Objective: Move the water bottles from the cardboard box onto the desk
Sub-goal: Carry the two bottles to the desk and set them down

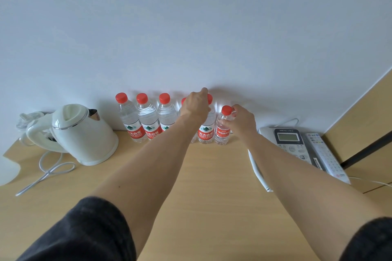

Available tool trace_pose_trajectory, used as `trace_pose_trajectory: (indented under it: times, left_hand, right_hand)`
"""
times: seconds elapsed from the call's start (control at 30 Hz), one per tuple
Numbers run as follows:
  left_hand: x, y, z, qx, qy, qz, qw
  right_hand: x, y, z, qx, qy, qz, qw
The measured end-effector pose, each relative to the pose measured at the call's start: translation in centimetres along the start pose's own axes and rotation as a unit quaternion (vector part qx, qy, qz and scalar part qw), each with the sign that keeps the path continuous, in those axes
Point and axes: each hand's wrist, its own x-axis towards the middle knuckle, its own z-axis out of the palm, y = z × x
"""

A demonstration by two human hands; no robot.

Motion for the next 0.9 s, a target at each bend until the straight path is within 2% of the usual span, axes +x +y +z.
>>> trace_pose_trajectory:
  times: [0.13, 0.27, 0.43, 0.57, 0.9]
  left_hand:
    - [-0.5, 0.1, -0.1, 0.021, -0.010, 0.006, 1.000]
    - [-0.8, -0.3, -0.6, 0.021, 0.000, 0.026, 0.999]
    - [-1.4, -0.7, -2.5, 0.024, 0.064, 0.066, 0.995]
    - [-1.9, -2.1, -4.4, 0.060, 0.114, 0.065, 0.990]
    - [-2.8, -4.8, -7.1, 0.124, 0.074, 0.034, 0.989]
  right_hand:
    - [0.2, -0.2, -0.8, -0.042, -0.030, -0.001, 0.999]
    - [0.1, -0.3, -1.5, -0.033, -0.045, 0.015, 0.998]
    - [-0.3, -0.5, -2.3, -0.020, -0.022, 0.025, 0.999]
    - [-0.9, -1.5, -2.9, -0.020, -0.008, 0.031, 0.999]
    - [-3.2, -4.3, -4.6, -0.062, 0.044, 0.009, 0.997]
